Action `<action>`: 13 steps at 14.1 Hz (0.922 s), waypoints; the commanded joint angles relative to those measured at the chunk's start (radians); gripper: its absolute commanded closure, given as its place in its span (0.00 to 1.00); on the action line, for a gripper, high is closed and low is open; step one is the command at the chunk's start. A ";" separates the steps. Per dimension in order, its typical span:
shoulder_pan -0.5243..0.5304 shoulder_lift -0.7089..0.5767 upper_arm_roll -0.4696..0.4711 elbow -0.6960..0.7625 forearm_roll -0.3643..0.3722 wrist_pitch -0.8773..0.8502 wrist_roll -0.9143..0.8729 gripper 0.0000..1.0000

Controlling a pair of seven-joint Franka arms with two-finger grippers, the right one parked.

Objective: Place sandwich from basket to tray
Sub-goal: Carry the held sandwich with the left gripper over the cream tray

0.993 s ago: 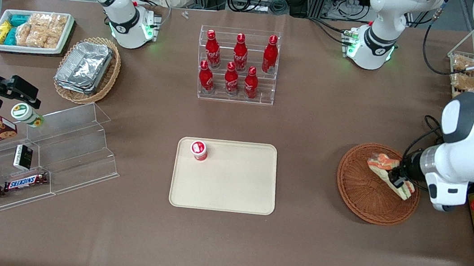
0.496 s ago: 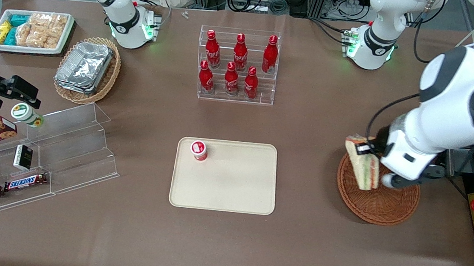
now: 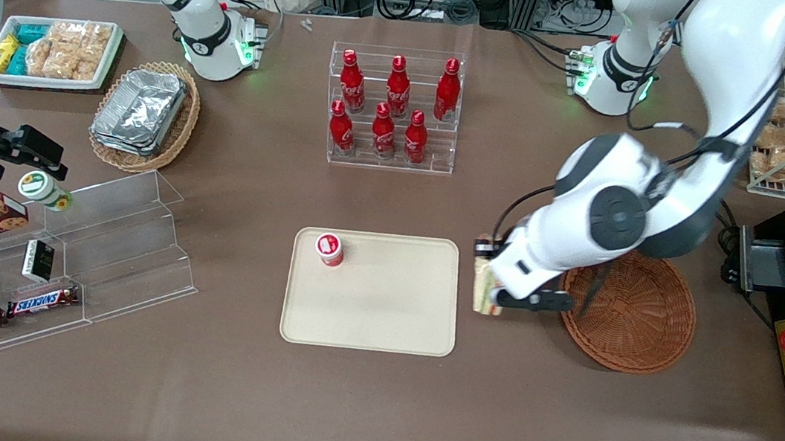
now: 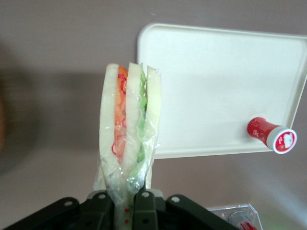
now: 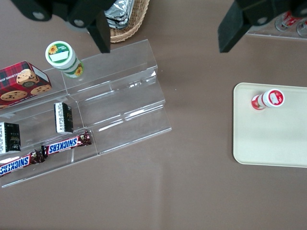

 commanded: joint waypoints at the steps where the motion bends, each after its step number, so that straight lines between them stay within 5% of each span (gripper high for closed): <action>1: -0.060 0.085 -0.001 0.033 0.048 0.071 0.002 1.00; 12: -0.128 0.263 0.011 0.030 0.206 0.169 -0.038 1.00; 13: -0.130 0.275 0.011 0.031 0.220 0.172 -0.041 0.88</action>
